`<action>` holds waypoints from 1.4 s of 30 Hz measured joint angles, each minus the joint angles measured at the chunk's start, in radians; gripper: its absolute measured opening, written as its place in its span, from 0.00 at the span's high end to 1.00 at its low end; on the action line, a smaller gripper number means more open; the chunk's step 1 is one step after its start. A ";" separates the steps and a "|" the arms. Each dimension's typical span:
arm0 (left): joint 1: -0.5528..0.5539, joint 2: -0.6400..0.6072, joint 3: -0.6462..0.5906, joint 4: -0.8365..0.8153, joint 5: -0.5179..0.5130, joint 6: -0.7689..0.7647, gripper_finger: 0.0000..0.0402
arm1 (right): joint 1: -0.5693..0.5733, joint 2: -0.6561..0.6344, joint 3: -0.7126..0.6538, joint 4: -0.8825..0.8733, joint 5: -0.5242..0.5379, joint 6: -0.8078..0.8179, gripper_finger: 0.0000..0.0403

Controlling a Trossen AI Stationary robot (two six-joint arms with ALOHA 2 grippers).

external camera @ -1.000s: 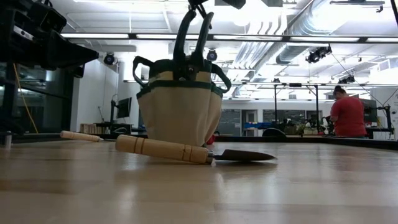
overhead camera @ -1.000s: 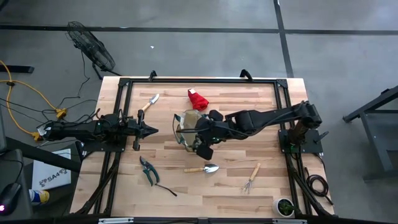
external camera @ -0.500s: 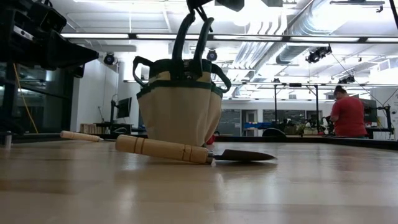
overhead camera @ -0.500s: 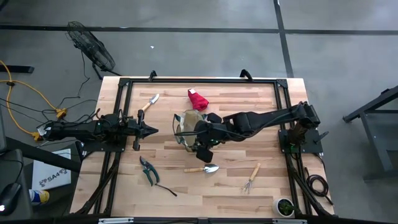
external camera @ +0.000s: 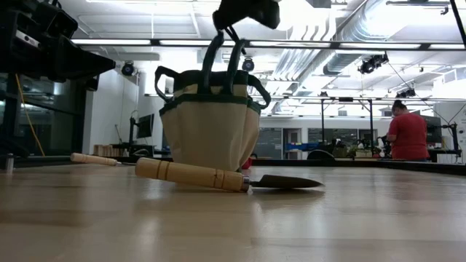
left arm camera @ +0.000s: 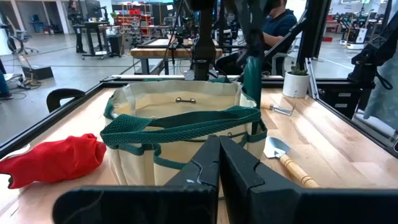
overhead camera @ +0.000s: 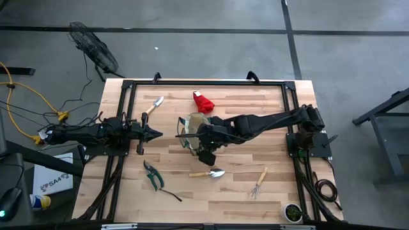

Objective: Pick & Place Garden tools in Gardening bag
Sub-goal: Put the green shears into the brown gardening bag

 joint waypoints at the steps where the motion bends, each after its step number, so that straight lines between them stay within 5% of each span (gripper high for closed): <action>1: 0.000 0.000 0.000 0.000 0.000 0.000 1.00 | -0.003 0.004 0.000 0.000 -0.007 0.000 0.99; 35: 0.000 0.000 0.000 0.000 0.000 0.000 1.00 | -0.024 0.034 0.000 -0.017 -0.077 0.090 0.99; 42: 0.000 0.000 0.000 0.000 0.000 0.000 1.00 | -0.031 0.031 0.000 -0.017 -0.060 0.090 0.88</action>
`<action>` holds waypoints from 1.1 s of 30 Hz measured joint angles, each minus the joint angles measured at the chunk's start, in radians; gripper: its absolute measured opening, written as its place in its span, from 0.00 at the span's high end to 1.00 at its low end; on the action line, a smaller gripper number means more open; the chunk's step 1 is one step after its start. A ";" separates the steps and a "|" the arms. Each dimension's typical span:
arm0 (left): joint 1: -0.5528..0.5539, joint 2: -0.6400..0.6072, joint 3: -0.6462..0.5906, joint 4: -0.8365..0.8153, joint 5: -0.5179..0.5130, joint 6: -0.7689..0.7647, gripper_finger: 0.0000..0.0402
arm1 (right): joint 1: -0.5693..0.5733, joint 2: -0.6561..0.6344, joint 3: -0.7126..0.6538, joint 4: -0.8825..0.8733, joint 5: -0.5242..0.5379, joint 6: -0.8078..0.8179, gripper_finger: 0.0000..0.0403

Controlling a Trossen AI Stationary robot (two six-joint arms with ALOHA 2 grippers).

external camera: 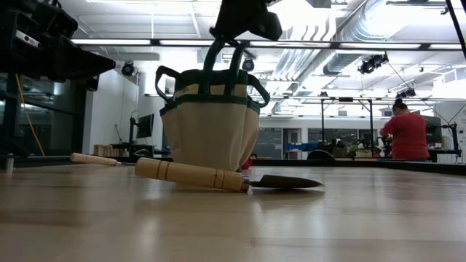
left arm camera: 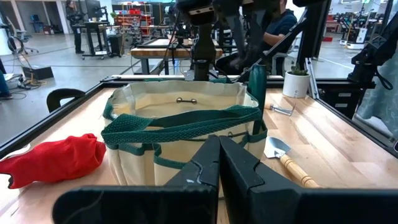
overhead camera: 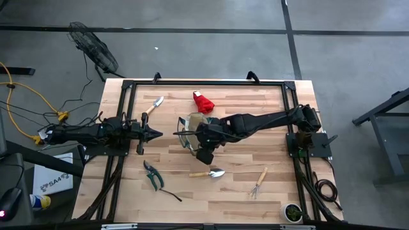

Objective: Pick & Place Garden tools in Gardening bag
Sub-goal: Put the green shears into the brown gardening bag

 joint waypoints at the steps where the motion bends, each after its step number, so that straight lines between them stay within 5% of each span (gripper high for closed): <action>1: 0.000 0.000 0.000 0.000 0.000 0.000 1.00 | -0.001 0.000 0.000 0.000 -0.006 0.000 0.86; 9: 0.000 0.000 0.000 0.000 0.000 0.000 1.00 | -0.014 -0.014 -0.001 0.003 -0.060 0.000 0.63; 15: 0.000 0.000 0.000 0.000 0.000 0.000 1.00 | -0.019 -0.040 0.000 0.008 -0.078 0.000 0.56; 27: 0.000 0.000 0.000 0.000 0.000 0.000 1.00 | -0.010 -0.075 0.000 -0.038 -0.127 -0.038 0.59; 33: 0.000 0.000 0.000 0.000 0.000 0.000 1.00 | -0.010 -0.075 0.000 -0.082 -0.071 -0.066 0.79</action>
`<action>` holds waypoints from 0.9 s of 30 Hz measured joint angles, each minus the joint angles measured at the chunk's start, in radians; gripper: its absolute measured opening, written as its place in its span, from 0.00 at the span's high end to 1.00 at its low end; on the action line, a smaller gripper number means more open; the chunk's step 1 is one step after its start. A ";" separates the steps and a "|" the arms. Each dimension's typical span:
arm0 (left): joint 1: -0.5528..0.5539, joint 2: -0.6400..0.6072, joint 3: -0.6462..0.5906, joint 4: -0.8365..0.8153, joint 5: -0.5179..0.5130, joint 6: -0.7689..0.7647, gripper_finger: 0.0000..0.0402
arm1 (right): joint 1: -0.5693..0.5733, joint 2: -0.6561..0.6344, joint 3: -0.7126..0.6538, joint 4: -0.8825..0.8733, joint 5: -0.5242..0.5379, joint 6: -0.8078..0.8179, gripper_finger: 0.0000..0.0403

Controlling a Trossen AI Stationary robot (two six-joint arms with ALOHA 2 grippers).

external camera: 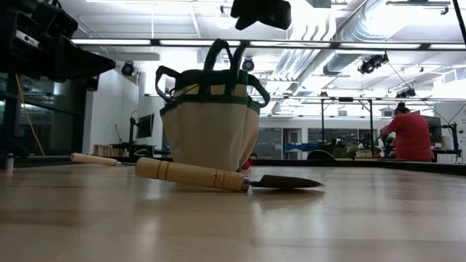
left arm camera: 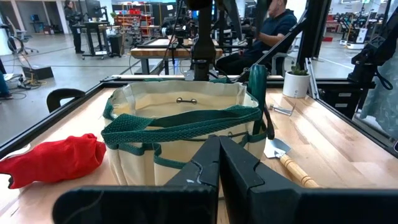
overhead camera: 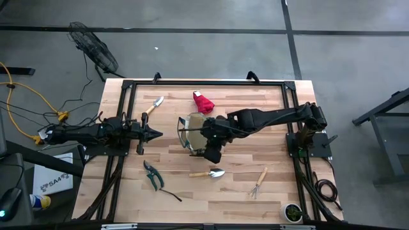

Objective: Pick & Place Garden tools in Gardening bag
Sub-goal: Put the green shears into the brown gardening bag

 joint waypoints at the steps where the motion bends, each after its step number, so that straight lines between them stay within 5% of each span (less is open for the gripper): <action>1: 0.000 0.000 0.000 0.000 0.000 0.000 1.00 | 0.000 0.000 0.000 0.000 0.001 -0.010 0.85; 6: 0.000 0.000 0.000 0.000 0.000 0.000 1.00 | 0.001 0.011 -0.008 0.011 0.002 -0.051 0.98; 27: 0.000 0.000 0.000 0.000 0.000 0.000 1.00 | 0.005 0.011 -0.137 0.204 -0.058 -0.076 0.99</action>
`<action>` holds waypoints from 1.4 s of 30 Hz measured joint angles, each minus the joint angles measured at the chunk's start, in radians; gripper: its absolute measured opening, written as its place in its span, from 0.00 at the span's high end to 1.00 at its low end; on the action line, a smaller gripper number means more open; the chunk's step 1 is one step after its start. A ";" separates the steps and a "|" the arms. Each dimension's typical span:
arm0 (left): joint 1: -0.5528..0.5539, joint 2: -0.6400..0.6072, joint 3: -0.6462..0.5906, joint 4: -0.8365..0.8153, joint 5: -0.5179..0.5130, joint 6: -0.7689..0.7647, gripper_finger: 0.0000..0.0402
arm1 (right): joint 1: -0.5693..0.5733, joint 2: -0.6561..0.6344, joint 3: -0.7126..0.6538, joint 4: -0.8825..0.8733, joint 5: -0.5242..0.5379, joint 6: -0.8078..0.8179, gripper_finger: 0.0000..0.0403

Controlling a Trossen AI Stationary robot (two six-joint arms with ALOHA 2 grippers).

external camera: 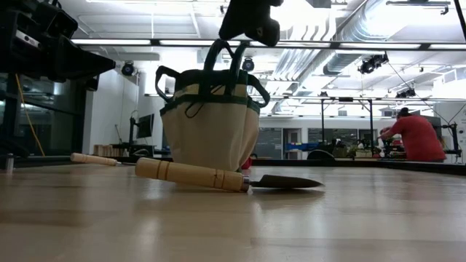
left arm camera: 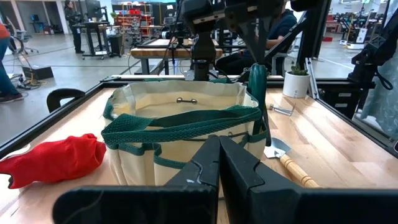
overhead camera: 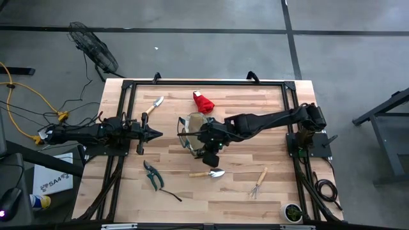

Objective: Pick & Place Garden tools in Gardening bag
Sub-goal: Put the green shears into the brown gardening bag, then put the brown trowel into the brown gardening bag

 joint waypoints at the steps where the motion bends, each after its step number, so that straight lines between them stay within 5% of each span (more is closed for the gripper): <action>1: 0.000 0.000 0.000 0.000 0.000 0.000 1.00 | 0.000 0.000 -0.009 0.007 0.000 0.001 0.99; 42: 0.000 0.000 0.000 0.000 0.000 0.000 1.00 | 0.021 -0.045 -0.020 0.091 0.035 0.034 0.99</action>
